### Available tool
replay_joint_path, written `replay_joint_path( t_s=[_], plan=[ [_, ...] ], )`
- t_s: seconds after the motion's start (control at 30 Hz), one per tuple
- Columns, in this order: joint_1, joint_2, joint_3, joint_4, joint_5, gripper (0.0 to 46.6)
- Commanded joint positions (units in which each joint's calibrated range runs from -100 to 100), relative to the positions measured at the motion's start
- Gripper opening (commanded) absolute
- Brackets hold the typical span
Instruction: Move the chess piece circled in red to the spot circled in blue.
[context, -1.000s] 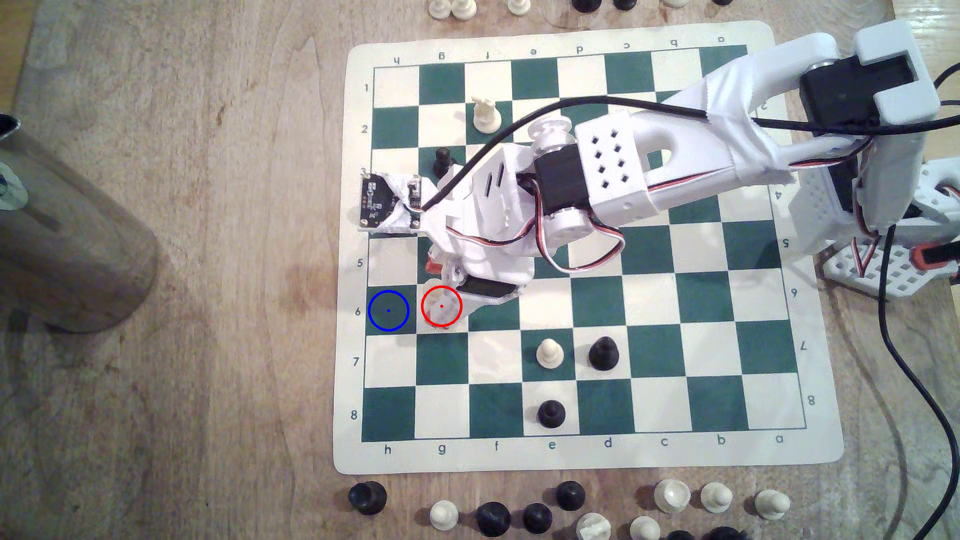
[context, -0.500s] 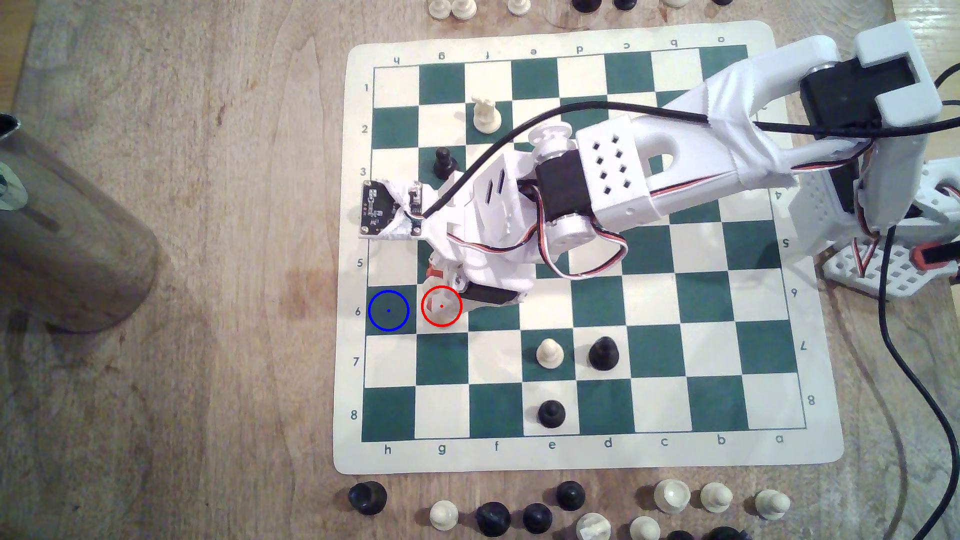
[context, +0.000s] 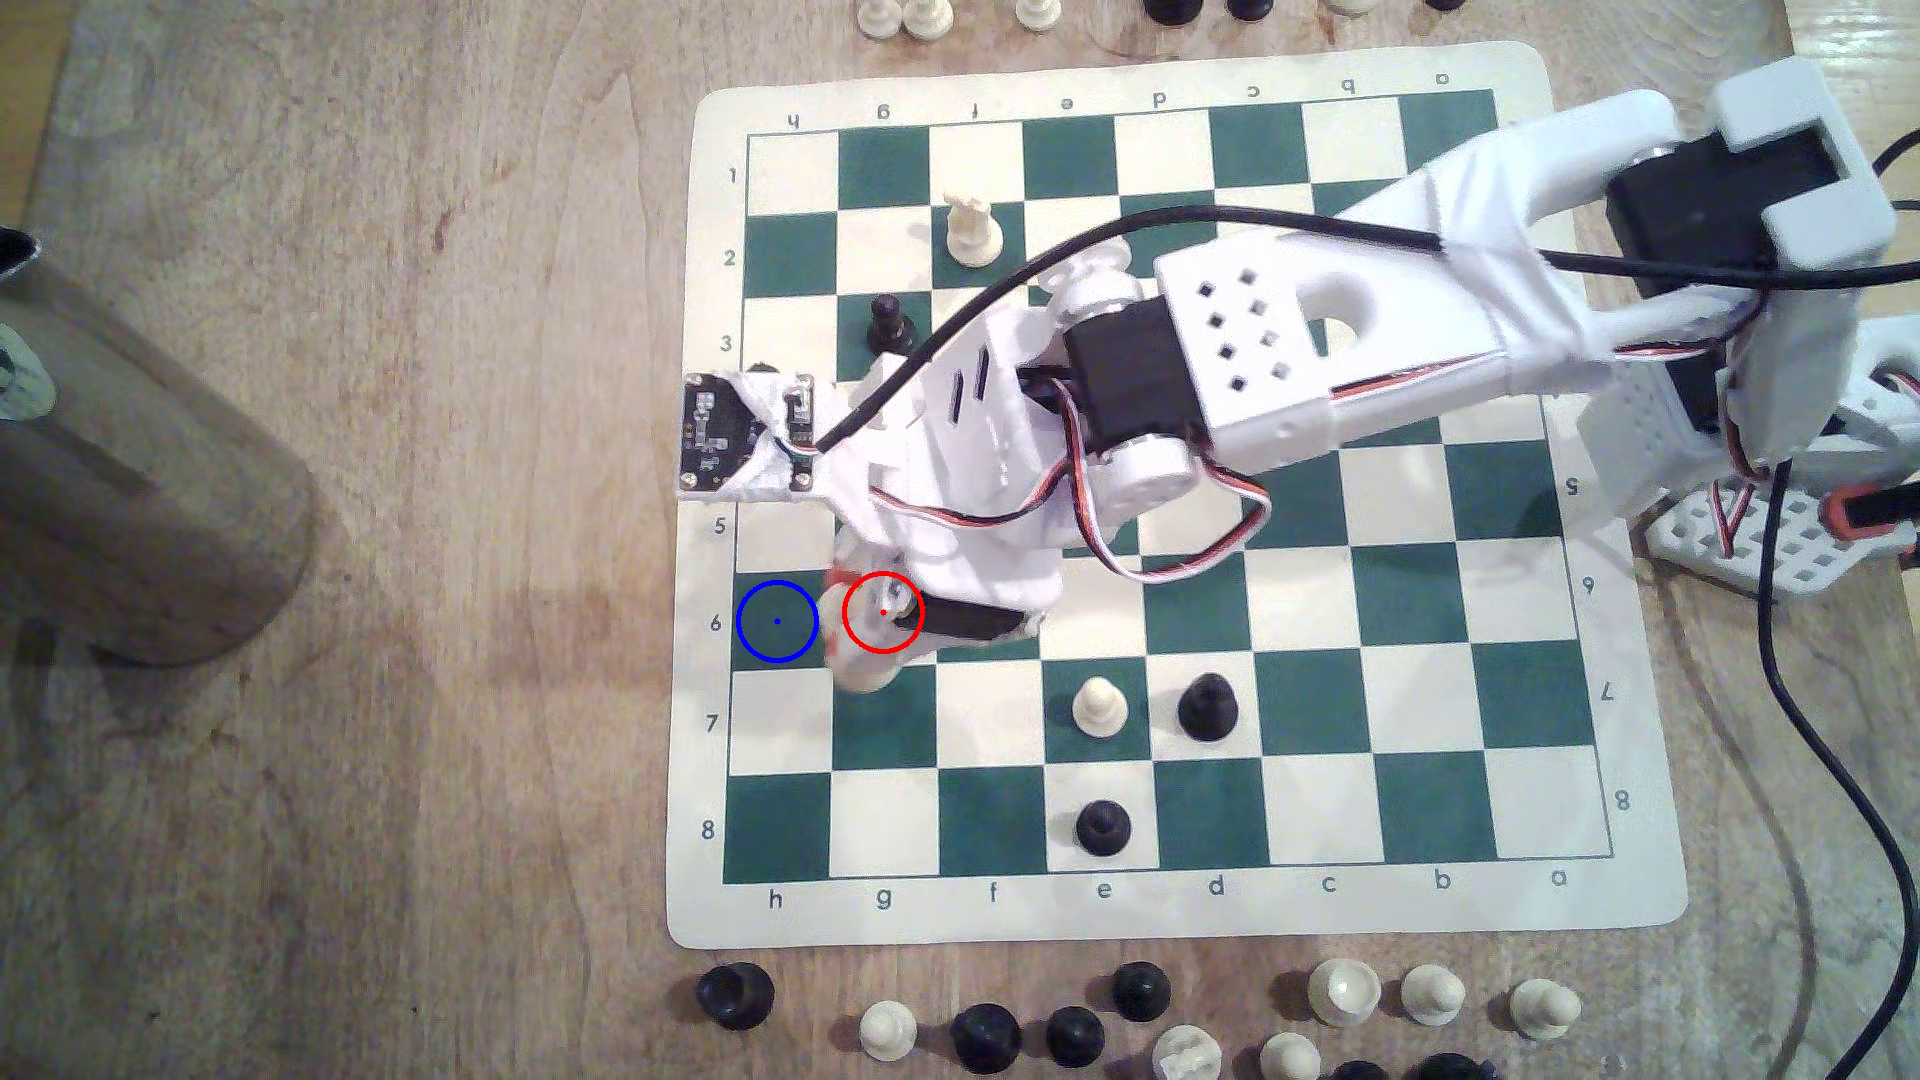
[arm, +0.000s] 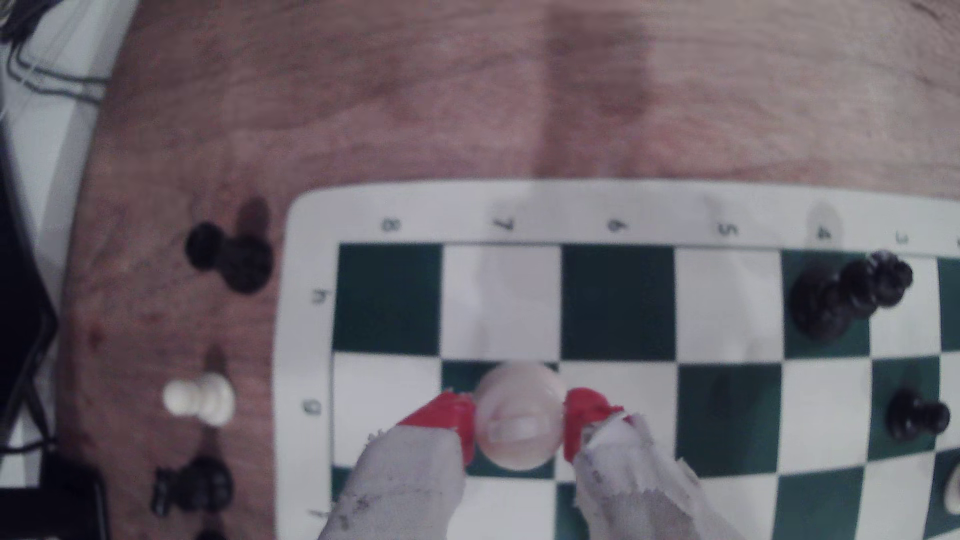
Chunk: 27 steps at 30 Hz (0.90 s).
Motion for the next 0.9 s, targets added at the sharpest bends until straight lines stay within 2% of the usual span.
replay_joint_path(
  t_s=[0.0, 0.2, 0.5, 0.87],
  plan=[
    [-0.1, -1.3, -11.4, 0.5, 0.0, 0.3],
    [1.3, 6.8, -19.1, 0.3, 0.3, 0.3],
    [3.5, 15.1, -24.7, -1.8, 0.9, 0.3],
    [5.0, 18.8, -26.0, -2.3, 1.5, 0.3]
  ],
)
